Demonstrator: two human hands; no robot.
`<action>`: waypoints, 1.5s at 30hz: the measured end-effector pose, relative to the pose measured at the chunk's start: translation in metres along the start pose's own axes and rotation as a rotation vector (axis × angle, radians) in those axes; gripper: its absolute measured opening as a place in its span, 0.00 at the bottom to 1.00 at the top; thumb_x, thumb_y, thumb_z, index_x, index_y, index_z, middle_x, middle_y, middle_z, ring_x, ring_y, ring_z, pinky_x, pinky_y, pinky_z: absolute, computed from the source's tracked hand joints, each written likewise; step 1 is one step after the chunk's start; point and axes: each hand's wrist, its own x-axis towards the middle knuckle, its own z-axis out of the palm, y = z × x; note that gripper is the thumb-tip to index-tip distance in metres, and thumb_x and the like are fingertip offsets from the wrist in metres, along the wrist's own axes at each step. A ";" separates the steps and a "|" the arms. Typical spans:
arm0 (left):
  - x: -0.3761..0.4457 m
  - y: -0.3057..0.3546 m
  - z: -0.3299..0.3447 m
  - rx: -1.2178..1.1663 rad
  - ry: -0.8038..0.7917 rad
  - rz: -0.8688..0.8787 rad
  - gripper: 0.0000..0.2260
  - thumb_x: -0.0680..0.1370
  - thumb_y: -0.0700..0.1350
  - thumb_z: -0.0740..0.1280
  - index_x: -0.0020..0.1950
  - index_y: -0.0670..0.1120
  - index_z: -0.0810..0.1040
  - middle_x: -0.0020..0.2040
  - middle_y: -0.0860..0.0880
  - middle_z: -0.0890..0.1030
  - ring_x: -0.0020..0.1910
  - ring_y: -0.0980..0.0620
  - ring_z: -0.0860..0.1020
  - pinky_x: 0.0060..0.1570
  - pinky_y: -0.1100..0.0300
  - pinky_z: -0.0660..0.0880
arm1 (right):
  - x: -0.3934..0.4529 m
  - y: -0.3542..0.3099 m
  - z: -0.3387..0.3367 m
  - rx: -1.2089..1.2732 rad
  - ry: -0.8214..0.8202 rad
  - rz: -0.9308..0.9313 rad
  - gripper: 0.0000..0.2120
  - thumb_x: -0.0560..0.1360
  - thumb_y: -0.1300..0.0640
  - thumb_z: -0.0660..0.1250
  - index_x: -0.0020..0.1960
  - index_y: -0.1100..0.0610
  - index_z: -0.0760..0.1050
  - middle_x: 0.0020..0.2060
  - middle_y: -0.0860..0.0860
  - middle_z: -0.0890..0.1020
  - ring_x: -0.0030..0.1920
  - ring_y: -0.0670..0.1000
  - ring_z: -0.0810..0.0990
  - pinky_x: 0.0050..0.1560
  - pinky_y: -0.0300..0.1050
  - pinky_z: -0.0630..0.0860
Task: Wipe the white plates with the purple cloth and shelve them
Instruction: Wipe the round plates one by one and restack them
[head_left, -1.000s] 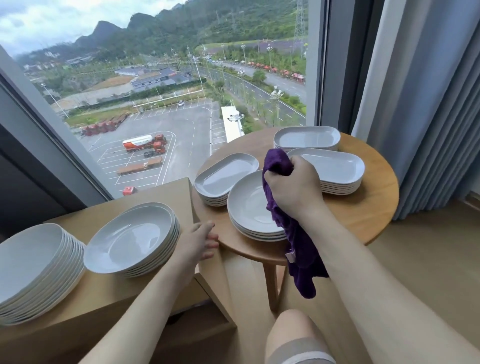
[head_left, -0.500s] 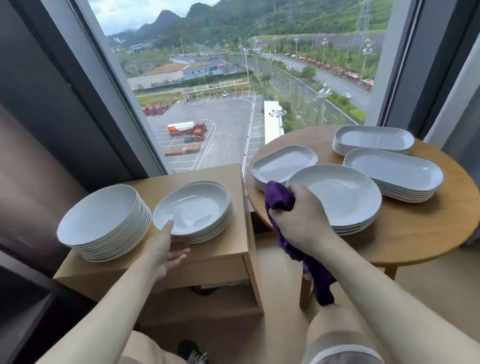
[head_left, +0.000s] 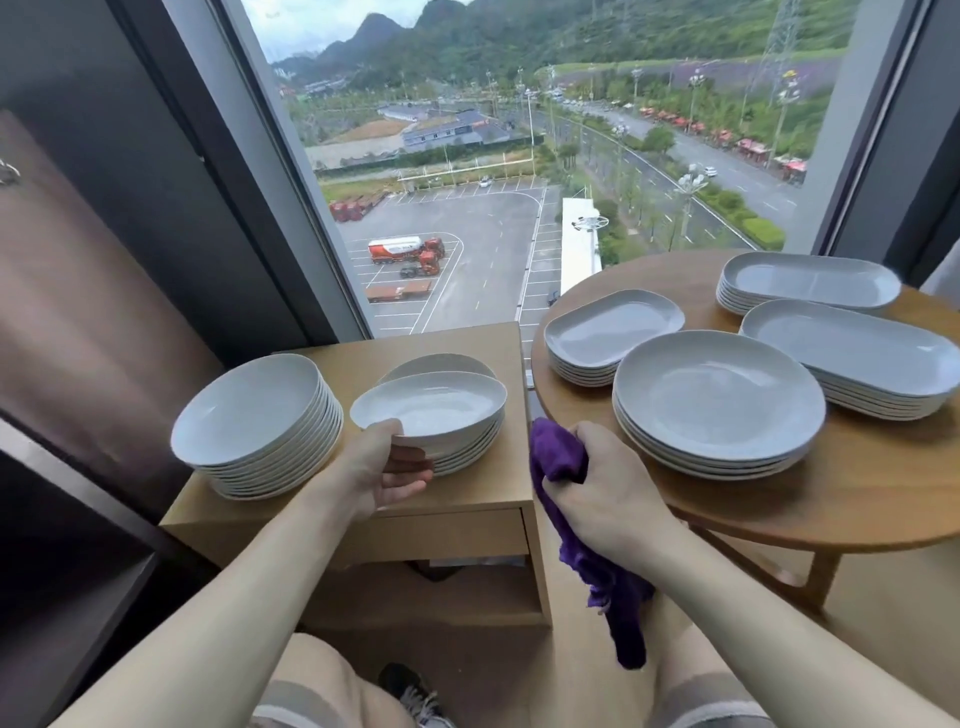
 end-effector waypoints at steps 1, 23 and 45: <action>-0.003 -0.001 -0.002 0.030 -0.028 -0.002 0.18 0.81 0.46 0.59 0.62 0.35 0.79 0.50 0.38 0.87 0.45 0.42 0.86 0.32 0.56 0.82 | -0.001 0.000 0.000 0.001 -0.003 -0.003 0.13 0.73 0.60 0.69 0.37 0.53 0.65 0.36 0.50 0.72 0.35 0.48 0.69 0.35 0.42 0.64; -0.110 -0.070 -0.025 -0.586 -0.387 0.047 0.30 0.61 0.35 0.59 0.62 0.39 0.80 0.58 0.40 0.85 0.55 0.38 0.83 0.65 0.42 0.74 | -0.022 -0.081 -0.005 0.758 -0.141 0.273 0.06 0.79 0.68 0.65 0.44 0.65 0.79 0.34 0.59 0.80 0.34 0.56 0.79 0.34 0.46 0.77; -0.117 -0.090 -0.013 -0.575 -0.785 0.179 0.40 0.61 0.31 0.60 0.75 0.40 0.72 0.66 0.34 0.79 0.61 0.38 0.80 0.62 0.49 0.78 | -0.058 -0.028 0.061 -0.204 -0.177 -0.246 0.45 0.70 0.54 0.63 0.83 0.43 0.47 0.82 0.38 0.50 0.81 0.40 0.42 0.82 0.51 0.52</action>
